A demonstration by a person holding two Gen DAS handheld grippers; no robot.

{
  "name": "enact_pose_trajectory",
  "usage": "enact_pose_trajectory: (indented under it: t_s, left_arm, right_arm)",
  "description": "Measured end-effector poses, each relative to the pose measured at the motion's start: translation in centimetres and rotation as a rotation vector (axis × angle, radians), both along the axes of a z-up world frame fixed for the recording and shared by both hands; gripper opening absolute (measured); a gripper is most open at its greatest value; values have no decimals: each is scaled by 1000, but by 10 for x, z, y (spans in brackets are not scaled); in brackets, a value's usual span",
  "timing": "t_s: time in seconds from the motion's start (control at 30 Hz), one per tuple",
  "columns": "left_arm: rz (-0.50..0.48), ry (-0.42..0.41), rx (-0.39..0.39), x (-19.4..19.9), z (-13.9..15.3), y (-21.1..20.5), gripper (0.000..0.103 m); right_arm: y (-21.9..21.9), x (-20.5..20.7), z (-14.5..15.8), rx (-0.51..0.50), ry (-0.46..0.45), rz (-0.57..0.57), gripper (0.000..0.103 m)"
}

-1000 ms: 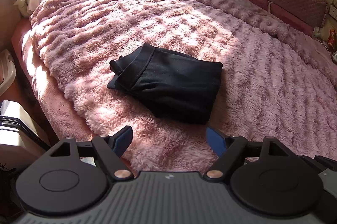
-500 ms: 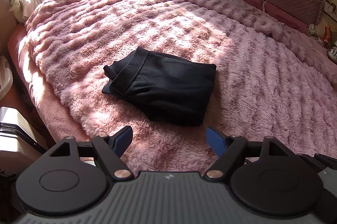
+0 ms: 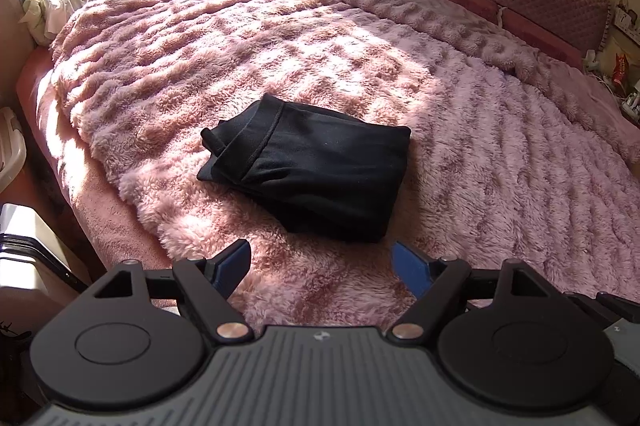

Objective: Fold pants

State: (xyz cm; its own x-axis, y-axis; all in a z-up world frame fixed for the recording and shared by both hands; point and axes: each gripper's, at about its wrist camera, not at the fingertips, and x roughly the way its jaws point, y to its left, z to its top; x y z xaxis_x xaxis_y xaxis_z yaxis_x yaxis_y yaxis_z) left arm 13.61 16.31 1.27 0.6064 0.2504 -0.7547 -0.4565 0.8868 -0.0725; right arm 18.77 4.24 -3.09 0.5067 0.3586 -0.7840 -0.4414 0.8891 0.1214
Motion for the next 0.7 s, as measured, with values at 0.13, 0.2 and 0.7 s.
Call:
enact_pose_trajectory:
  t_s: [0.13,0.2,0.7]
  left_arm:
    - [-6,-7,11,-4,0,-2,94]
    - [-10,-5,-6,-4,-1,-2,94]
    - [-40,2,-20,-2,-14,-6,80]
  right_arm:
    - [-1,-2,2,1,-1,-1,59]
    - [-1,-3,2,2,-1,-3,59]
    - [-7,-2,-11,1,49,-32,59]
